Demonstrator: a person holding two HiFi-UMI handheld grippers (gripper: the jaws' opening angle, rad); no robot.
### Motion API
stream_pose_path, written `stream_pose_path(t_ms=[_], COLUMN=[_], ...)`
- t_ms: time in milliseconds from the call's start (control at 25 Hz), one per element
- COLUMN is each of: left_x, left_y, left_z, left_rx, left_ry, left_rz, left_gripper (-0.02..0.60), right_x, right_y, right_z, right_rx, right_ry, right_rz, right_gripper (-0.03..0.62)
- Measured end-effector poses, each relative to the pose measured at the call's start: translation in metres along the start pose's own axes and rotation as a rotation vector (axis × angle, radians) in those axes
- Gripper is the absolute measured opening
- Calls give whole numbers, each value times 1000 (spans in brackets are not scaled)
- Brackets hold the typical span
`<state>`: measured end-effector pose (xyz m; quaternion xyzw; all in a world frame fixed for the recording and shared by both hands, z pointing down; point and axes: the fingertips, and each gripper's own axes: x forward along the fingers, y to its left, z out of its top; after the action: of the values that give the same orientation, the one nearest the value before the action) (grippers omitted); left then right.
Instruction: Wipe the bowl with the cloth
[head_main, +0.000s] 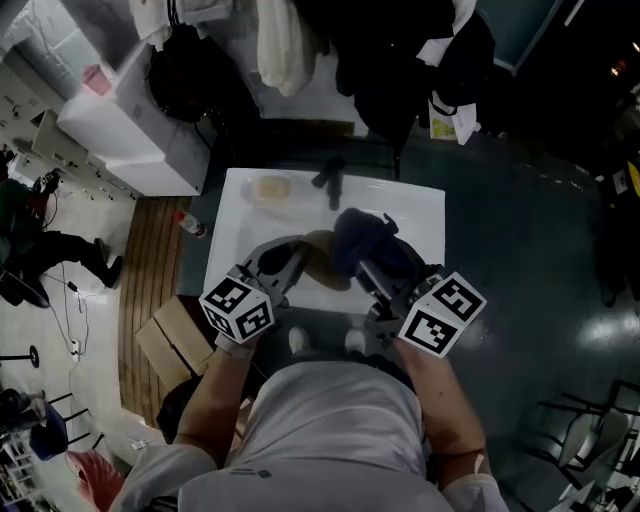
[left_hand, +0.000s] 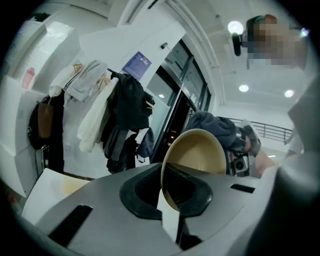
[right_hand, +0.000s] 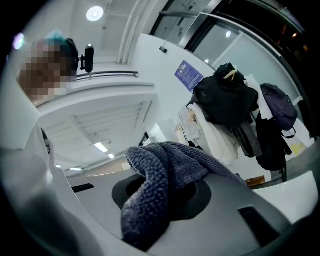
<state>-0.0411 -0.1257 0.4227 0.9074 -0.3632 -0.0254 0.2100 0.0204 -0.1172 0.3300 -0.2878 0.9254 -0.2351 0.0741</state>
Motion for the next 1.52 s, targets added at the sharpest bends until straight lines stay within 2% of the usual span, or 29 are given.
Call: stream_pose_path(t_ms=[160, 280, 440, 600, 760, 1120, 1280, 1520], left_x=[-2, -6, -10, -12, -17, -26, -27, -26], left_y=[-19, -17, -11, -7, 7, 38, 38, 29], left_z=[-1, -2, -2, -4, -2, 21, 33, 41], left_rx=[116, 147, 107, 57, 5, -42, -56, -91], left_ry=[34, 47, 40, 37, 22, -46, -85, -111], left_rz=[-108, -110, -105, -103, -70, 5, -2, -54], left_gripper=[17, 17, 20, 20, 20, 18, 18, 18], right_x=[11, 14, 14, 13, 8, 2, 3, 8], right_y=[9, 14, 17, 17, 16, 11, 10, 11], right_z=[-16, -26, -34, -36, -41, -70, -88, -107], right_rx=[-54, -114, -150, -142, -142, -101, -74, -55], right_ry=[91, 136, 165, 168, 171, 228, 255, 285], right_rz=[31, 30, 31, 29, 29, 8, 10, 25], right_gripper=[61, 61, 61, 61, 61, 61, 61, 61])
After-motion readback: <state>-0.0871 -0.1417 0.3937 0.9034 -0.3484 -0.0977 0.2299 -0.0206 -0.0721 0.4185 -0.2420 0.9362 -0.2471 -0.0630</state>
